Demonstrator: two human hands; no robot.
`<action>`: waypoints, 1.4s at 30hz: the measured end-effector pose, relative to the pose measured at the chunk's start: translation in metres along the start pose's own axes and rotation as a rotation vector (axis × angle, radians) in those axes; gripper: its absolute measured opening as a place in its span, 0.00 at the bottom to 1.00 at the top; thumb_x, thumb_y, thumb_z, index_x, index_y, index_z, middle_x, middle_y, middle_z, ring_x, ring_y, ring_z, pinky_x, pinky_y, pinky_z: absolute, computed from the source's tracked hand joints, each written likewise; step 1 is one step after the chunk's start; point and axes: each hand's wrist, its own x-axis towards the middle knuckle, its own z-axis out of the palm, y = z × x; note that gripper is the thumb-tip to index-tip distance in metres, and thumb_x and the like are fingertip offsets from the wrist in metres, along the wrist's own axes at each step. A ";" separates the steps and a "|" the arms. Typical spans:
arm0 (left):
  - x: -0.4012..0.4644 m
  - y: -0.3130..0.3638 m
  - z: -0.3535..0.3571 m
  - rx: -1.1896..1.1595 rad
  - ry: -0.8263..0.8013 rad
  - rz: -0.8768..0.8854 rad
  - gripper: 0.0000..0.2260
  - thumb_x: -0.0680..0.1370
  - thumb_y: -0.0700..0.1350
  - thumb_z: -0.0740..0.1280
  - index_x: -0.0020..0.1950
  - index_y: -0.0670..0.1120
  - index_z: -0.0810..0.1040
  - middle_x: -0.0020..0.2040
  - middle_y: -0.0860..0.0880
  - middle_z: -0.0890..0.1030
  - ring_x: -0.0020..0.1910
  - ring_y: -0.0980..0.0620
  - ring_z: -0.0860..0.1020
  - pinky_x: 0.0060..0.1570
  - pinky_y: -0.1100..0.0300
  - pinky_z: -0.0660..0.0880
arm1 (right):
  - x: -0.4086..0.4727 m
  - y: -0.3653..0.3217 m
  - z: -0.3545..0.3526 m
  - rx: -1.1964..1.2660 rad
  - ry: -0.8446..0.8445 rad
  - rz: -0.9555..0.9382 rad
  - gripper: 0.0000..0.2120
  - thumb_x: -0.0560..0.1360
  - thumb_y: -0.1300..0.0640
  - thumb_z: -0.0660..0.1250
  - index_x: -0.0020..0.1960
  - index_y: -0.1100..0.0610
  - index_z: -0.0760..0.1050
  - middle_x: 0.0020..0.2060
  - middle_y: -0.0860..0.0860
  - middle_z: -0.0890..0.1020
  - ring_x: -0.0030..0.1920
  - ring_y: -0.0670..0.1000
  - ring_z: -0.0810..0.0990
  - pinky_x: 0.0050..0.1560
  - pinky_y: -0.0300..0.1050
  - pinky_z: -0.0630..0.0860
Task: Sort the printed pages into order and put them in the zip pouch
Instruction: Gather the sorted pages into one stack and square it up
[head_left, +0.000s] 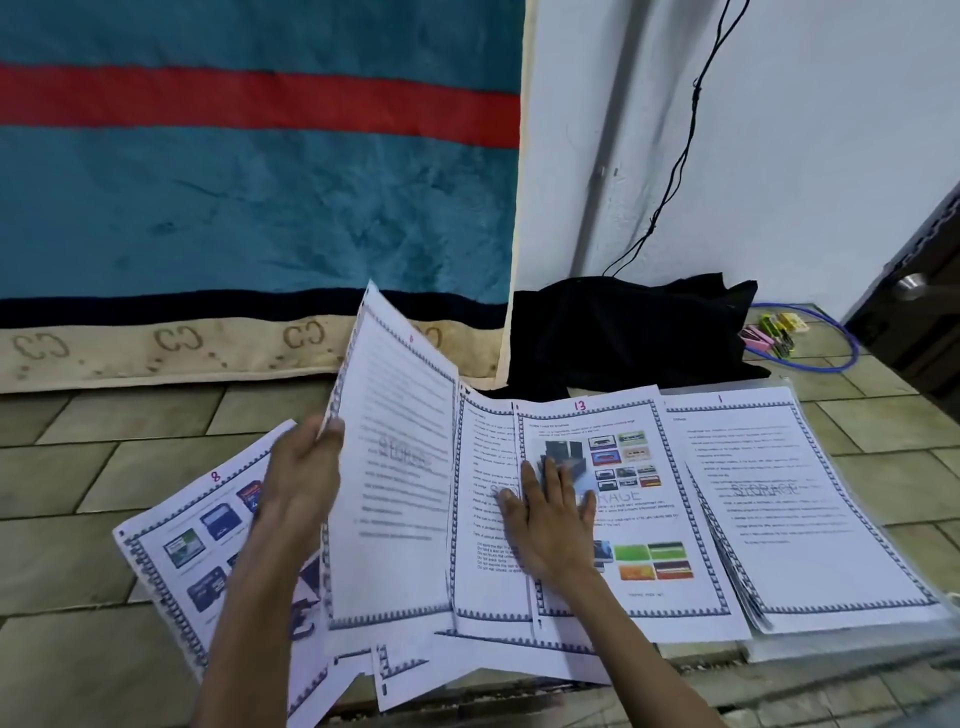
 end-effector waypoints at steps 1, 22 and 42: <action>-0.005 0.012 -0.004 -0.013 -0.041 0.085 0.15 0.82 0.42 0.55 0.40 0.50 0.77 0.42 0.47 0.82 0.40 0.48 0.79 0.44 0.56 0.73 | 0.000 -0.001 -0.006 -0.024 -0.025 0.004 0.36 0.74 0.33 0.35 0.77 0.50 0.46 0.77 0.51 0.45 0.77 0.53 0.40 0.73 0.62 0.38; 0.044 -0.089 0.077 0.526 -0.262 -0.080 0.08 0.79 0.42 0.58 0.40 0.42 0.70 0.42 0.48 0.72 0.45 0.56 0.72 0.39 0.66 0.66 | -0.004 0.118 -0.094 0.975 0.287 0.322 0.14 0.70 0.62 0.73 0.52 0.68 0.79 0.43 0.60 0.82 0.40 0.53 0.80 0.39 0.42 0.79; 0.062 -0.102 0.020 0.250 0.107 -0.215 0.20 0.75 0.48 0.68 0.63 0.38 0.75 0.62 0.40 0.78 0.60 0.41 0.76 0.63 0.50 0.71 | -0.005 0.109 -0.088 0.652 0.381 0.379 0.21 0.69 0.59 0.75 0.59 0.64 0.75 0.53 0.63 0.81 0.53 0.61 0.79 0.51 0.48 0.71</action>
